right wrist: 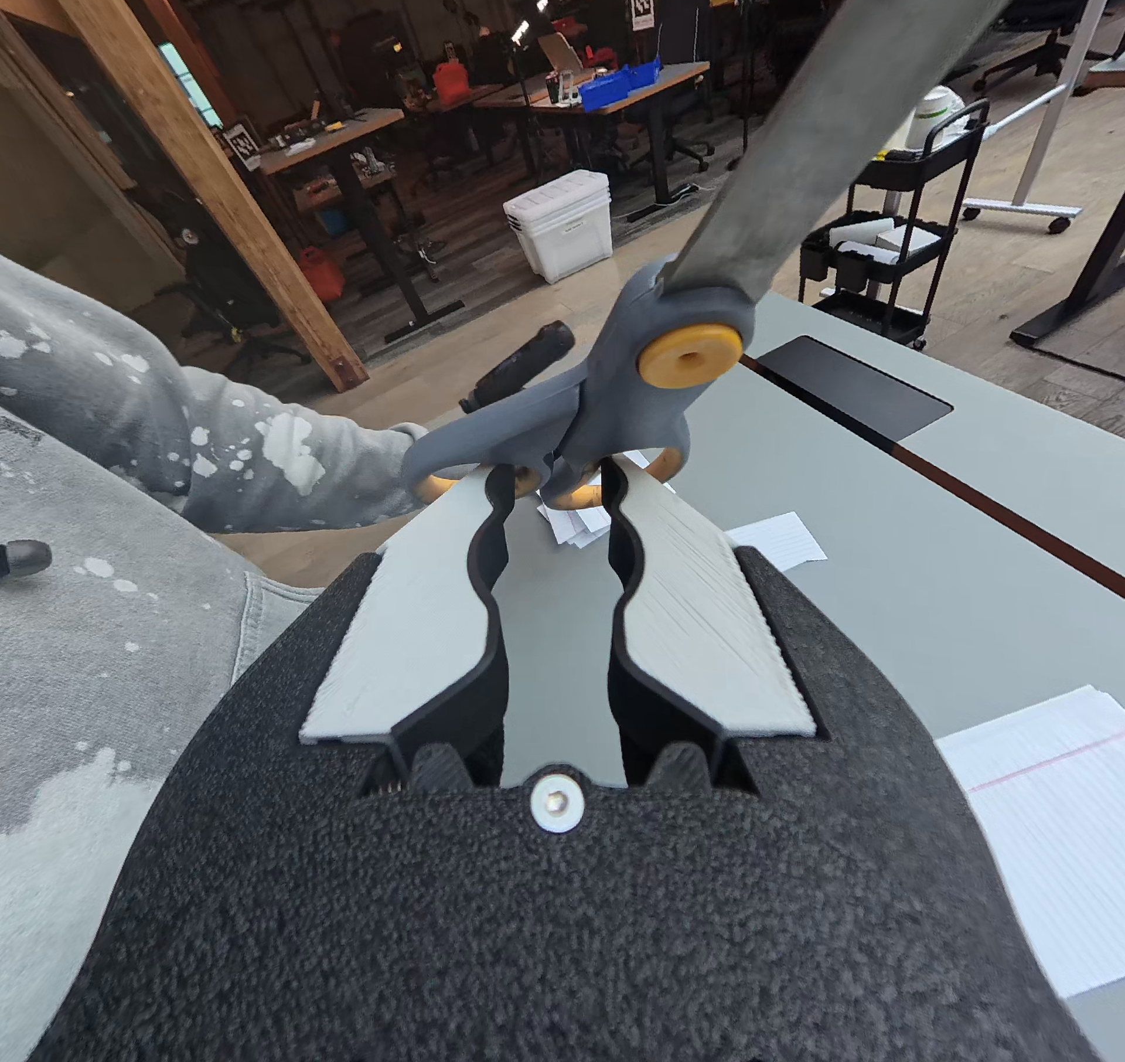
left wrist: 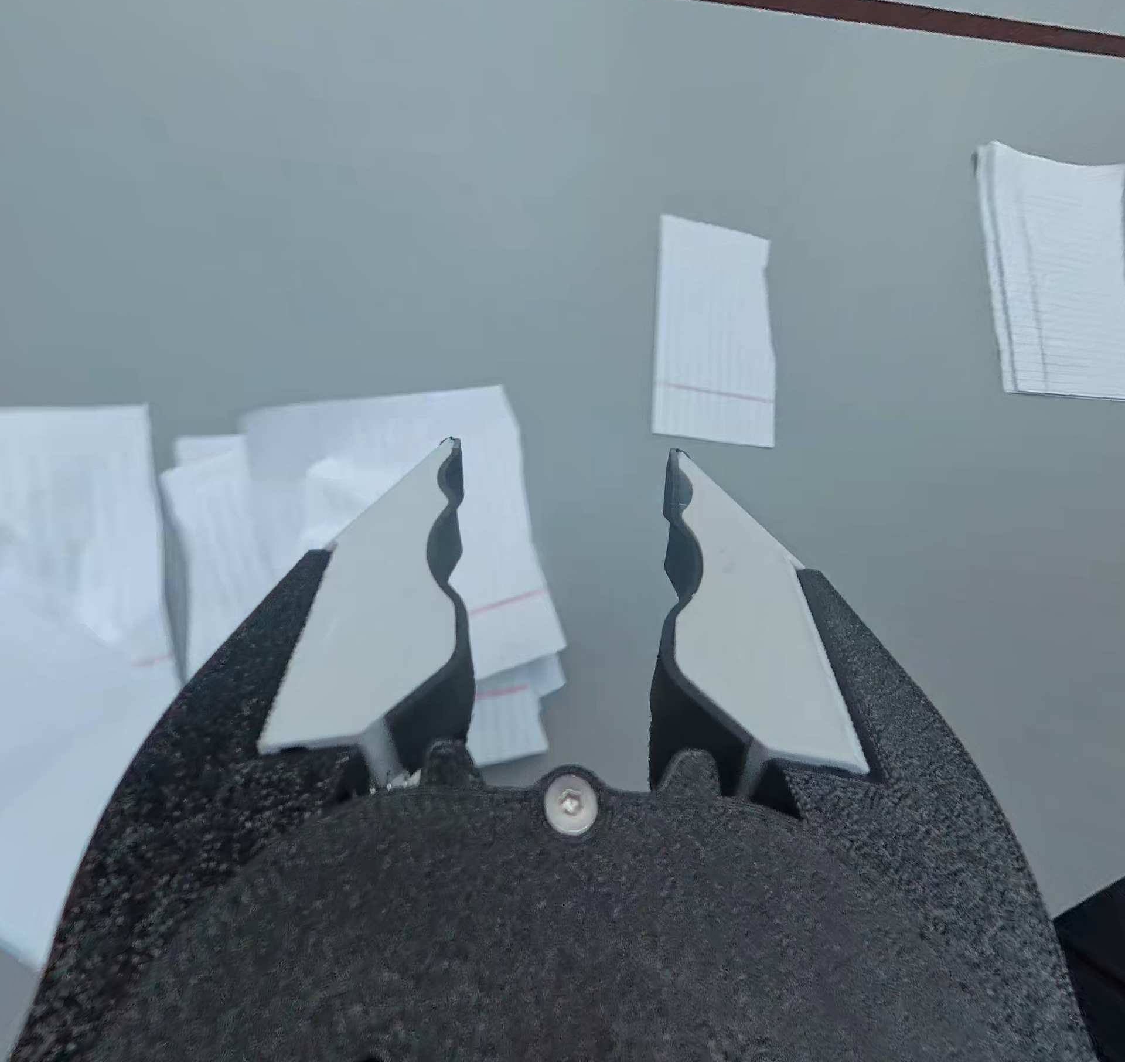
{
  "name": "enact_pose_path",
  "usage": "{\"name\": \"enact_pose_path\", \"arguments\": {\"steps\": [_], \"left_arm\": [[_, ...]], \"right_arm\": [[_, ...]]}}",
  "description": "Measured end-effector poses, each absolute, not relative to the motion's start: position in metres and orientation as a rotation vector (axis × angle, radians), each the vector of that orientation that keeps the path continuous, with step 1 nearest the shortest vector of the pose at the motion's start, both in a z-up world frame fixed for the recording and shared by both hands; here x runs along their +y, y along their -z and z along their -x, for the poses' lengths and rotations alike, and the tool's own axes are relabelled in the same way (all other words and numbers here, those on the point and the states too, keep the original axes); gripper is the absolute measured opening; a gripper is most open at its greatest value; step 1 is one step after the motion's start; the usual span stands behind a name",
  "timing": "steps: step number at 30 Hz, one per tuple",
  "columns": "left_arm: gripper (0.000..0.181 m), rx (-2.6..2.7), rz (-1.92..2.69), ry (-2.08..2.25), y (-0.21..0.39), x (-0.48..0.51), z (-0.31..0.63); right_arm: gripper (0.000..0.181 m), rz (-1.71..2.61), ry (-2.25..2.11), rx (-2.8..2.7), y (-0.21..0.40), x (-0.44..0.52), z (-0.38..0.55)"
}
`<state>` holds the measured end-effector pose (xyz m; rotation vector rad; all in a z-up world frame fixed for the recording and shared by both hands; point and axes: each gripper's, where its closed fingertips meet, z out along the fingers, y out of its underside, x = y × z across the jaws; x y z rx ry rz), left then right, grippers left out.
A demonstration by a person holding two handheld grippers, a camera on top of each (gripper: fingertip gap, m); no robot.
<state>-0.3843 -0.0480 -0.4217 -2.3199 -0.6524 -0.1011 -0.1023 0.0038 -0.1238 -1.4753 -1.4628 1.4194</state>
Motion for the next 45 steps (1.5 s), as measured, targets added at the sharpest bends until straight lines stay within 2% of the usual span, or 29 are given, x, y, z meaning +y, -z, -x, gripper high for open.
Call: {"name": "enact_pose_path", "arguments": {"steps": [4,8,11,12,14,15,20,25,29,30,32,34,36,39,42,43,45], "left_arm": [[0.069,-0.451,2.350,0.186,0.449,0.037,0.334],[0.069,-0.356,2.409,0.126,0.487,0.077,0.312],[0.040,-0.325,2.406,-0.026,0.499,0.082,0.316],[0.038,-0.313,2.403,-0.054,0.500,0.081,0.317],[0.006,-0.305,2.408,-0.041,0.499,0.076,0.316],[0.000,-0.331,2.414,-0.023,0.499,0.071,0.318],[0.000,-0.489,2.338,0.069,0.472,0.032,0.336],[0.000,-0.731,2.234,0.038,0.426,-0.051,0.392],[0.000,-0.867,2.284,0.058,0.441,-0.114,0.418],[0.007,-0.888,2.311,0.079,0.449,-0.122,0.418],[0.034,-0.896,2.326,0.136,0.455,-0.127,0.414],[0.047,-0.859,2.248,0.173,0.433,-0.113,0.408],[0.052,-0.766,2.117,0.323,0.384,-0.081,0.383],[0.052,-0.486,1.931,0.716,0.279,-0.028,0.303],[0.047,-0.179,1.834,0.915,0.183,0.002,0.217],[0.041,-0.110,1.815,0.956,0.159,0.008,0.193],[0.042,-0.033,1.828,0.961,0.134,0.021,0.155]], "right_arm": [[0.028,1.536,-1.356,-1.438,0.126,0.009,0.089],[0.028,1.605,-1.271,-1.405,0.127,0.019,0.067],[0.028,1.656,-1.247,-1.355,0.131,0.027,0.050],[0.028,1.669,-1.246,-1.340,0.132,0.030,0.047],[0.028,1.680,-1.262,-1.312,0.135,0.034,0.045],[0.028,1.679,-1.275,-1.302,0.136,0.035,0.046],[0.028,1.628,-1.368,-1.310,0.136,0.036,0.070],[0.028,1.573,-1.439,-1.374,0.138,0.029,0.097],[0.028,1.536,-1.487,-1.433,0.140,0.018,0.115],[0.028,1.531,-1.490,-1.451,0.141,0.016,0.119],[0.028,1.525,-1.494,-1.489,0.145,0.010,0.126],[0.028,1.528,-1.487,-1.532,0.150,0.005,0.132],[0.028,1.541,-1.460,-1.582,0.158,-0.001,0.135],[0.028,1.569,-1.404,-1.635,0.169,-0.005,0.138],[0.028,1.622,-1.292,-1.663,0.180,-0.003,0.139],[0.028,1.646,-1.234,-1.661,0.183,0.000,0.139],[0.028,1.689,-1.111,-1.655,0.190,0.008,0.138]]}}
